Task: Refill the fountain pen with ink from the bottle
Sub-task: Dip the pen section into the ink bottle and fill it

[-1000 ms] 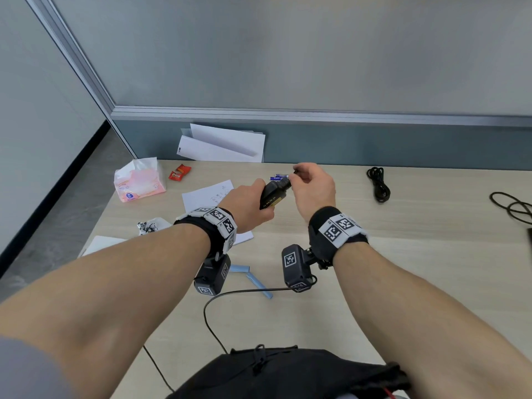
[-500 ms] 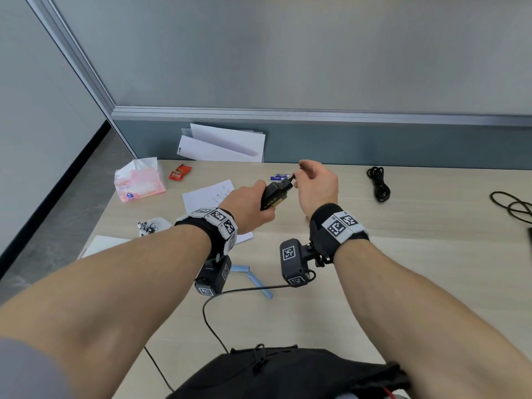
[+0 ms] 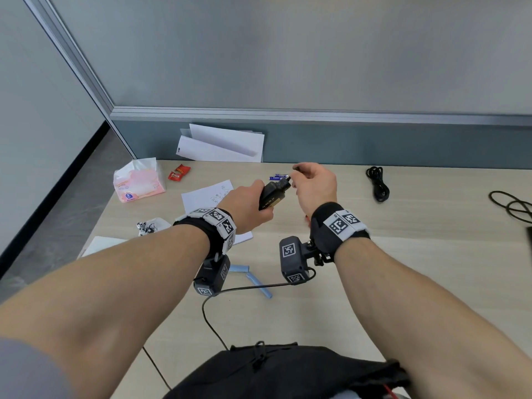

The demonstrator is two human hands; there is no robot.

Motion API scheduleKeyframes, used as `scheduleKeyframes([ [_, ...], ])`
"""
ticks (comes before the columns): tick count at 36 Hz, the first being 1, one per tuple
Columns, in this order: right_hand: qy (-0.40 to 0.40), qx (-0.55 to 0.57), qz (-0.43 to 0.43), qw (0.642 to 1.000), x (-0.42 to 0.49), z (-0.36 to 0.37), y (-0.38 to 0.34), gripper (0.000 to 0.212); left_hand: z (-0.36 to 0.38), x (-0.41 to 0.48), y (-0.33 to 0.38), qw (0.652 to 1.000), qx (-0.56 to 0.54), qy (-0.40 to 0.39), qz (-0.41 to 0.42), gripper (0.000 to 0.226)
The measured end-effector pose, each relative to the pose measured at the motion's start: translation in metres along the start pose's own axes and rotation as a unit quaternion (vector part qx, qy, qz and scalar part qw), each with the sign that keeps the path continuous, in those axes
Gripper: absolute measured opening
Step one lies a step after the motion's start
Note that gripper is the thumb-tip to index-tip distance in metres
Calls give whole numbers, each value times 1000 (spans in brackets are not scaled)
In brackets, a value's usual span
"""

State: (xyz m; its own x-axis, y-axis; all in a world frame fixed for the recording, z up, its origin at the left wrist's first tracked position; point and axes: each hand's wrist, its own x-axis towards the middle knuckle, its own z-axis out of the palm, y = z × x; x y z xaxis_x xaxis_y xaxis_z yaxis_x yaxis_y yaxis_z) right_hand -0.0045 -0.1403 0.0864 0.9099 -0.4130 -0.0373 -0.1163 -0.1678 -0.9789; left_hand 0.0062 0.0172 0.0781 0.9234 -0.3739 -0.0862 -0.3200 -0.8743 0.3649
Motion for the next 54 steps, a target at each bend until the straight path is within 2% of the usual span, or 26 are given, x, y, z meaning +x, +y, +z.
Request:
scheduleKeyframes([
  [4,-5,11,-13,1000,0,-2,-3,12,0,0,-1,1000,2,6,-3,30],
  [12,-19,-38,-43,998,-4,-2,-3,16,1,0,-4,1000,6,5,-9,32],
  [16,-10,-31,-37,999,-2,-2,-1,12,1,1,-3,1000,6,2,-5,32],
  [21,-7,-43,-35,998,-1,1,2,15,2,0,-2,1000,10,2,-4,32],
  [27,-16,4,-3,1000,-1,1,2,18,2,0,-3,1000,7,5,-3,32],
  [31,-30,36,9,999,-5,-2,-1,12,1,0,-4,1000,6,7,-2,31],
  [35,-42,32,15,999,-6,-5,-4,5,1,1,-4,1000,10,15,-2,31],
  [54,-25,-19,13,999,-2,-9,-4,5,2,0,-1,1000,12,4,13,30],
])
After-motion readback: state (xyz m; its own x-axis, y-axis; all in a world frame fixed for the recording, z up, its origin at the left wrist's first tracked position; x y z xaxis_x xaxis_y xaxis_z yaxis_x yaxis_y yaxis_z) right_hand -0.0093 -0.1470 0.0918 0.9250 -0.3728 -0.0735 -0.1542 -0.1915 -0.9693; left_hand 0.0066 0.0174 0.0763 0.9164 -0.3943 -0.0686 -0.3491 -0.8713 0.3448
